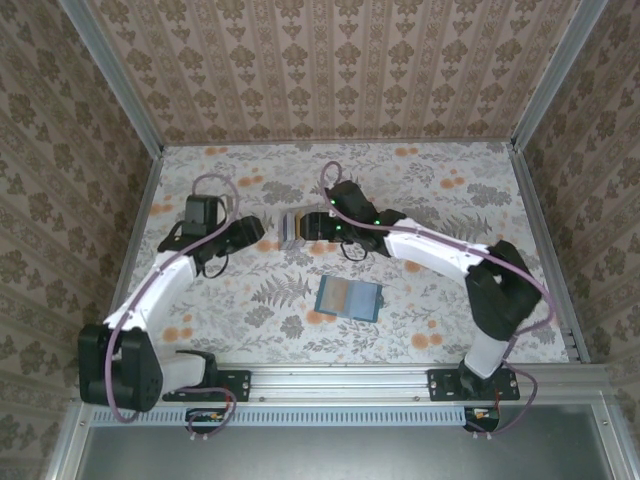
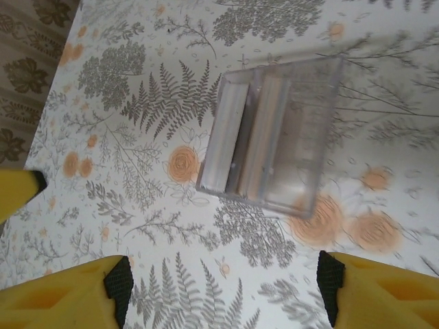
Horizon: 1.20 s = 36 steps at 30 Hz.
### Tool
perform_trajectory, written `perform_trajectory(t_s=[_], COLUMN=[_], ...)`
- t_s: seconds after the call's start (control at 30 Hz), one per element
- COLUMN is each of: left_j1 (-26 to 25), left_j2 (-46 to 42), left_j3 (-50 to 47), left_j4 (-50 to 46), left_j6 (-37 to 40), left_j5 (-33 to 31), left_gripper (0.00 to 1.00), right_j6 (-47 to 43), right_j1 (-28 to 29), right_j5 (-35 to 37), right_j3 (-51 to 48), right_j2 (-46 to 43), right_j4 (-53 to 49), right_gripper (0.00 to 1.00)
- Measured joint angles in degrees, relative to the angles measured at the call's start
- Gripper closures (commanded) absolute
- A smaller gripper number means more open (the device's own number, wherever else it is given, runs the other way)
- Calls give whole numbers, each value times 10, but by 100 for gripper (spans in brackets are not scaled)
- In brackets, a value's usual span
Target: Put the credit cards into the card holder
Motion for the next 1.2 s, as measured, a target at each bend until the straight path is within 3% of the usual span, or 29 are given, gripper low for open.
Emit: perform_trajectory(t_s=[0.17,0.43,0.73,1.07,1.2], left_j1=[41,64,67,65,53], left_j2=[-35,-13,-9,7,18], left_j3=[-51,-80,-94,-108,-108], left_j4=[-2,23,53,73,86], left_j6=[-9,-22,-25,-37,-45], left_j5=[29,80,101,121,120], left_gripper=[30,31,31,32,38], right_j6=[-1,1,5,16,26], right_j1=[0,0,0,0,1], right_j5=[-13,5,21,-12,-12], right_j3=[108,213,251,286,304], right_j2=[98,184,221,242,247], right_j4=[-34,-103,-134,-141,-170], right_gripper=[34,33,32,32,32])
